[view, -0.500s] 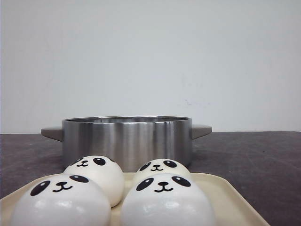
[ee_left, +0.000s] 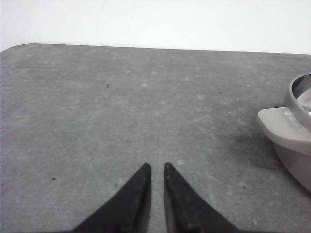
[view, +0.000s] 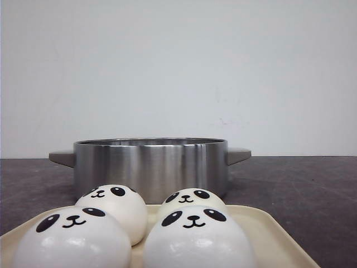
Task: Steam buns
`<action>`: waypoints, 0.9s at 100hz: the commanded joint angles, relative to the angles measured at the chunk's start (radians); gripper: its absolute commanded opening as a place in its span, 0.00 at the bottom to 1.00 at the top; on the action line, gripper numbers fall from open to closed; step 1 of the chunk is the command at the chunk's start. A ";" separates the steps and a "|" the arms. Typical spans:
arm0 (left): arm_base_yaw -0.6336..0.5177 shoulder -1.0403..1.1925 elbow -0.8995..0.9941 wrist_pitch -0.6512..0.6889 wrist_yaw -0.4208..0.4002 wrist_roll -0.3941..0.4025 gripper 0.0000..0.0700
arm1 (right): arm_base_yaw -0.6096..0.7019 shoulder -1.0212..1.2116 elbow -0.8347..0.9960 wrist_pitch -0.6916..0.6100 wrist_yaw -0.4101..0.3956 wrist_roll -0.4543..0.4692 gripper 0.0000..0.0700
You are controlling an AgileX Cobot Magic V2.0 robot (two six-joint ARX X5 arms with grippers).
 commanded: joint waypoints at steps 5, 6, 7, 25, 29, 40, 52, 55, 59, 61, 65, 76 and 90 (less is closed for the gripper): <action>0.001 0.000 -0.018 -0.003 0.000 0.004 0.00 | 0.002 -0.001 -0.003 0.011 0.000 0.003 0.01; 0.001 0.000 -0.018 -0.003 0.000 0.004 0.00 | 0.002 -0.001 -0.003 0.011 0.000 0.003 0.01; 0.001 0.000 -0.018 -0.003 0.000 0.004 0.00 | 0.002 -0.001 -0.003 0.011 0.000 0.003 0.01; 0.001 0.000 -0.018 -0.003 0.000 0.004 0.00 | 0.002 -0.001 -0.003 0.011 0.000 0.004 0.01; 0.001 0.000 -0.018 -0.003 0.000 0.004 0.00 | 0.002 -0.001 -0.003 0.011 0.000 0.003 0.01; 0.001 0.000 -0.018 -0.003 0.000 0.004 0.00 | 0.002 -0.001 -0.003 0.011 0.000 0.003 0.01; 0.001 0.000 -0.018 -0.003 -0.004 0.006 0.00 | 0.002 -0.001 -0.003 0.012 0.000 0.005 0.01; 0.003 0.000 -0.018 0.000 -0.016 0.011 0.00 | 0.002 -0.001 -0.003 0.014 0.000 0.009 0.01; 0.005 0.000 -0.018 0.003 -0.040 0.010 0.00 | 0.002 -0.001 -0.003 0.020 -0.003 0.016 0.01; 0.005 0.000 -0.018 0.005 -0.047 0.009 0.00 | 0.002 -0.001 -0.003 0.024 -0.005 0.020 0.01; 0.005 0.000 -0.018 0.014 -0.048 0.000 0.00 | 0.003 -0.001 -0.003 0.038 -0.017 0.033 0.01; 0.005 0.000 -0.018 0.052 -0.047 -0.072 0.00 | 0.003 -0.001 -0.003 0.111 -0.048 0.121 0.01; 0.005 0.000 -0.006 0.051 -0.047 -0.233 0.00 | 0.003 -0.001 -0.003 0.254 -0.166 0.299 0.01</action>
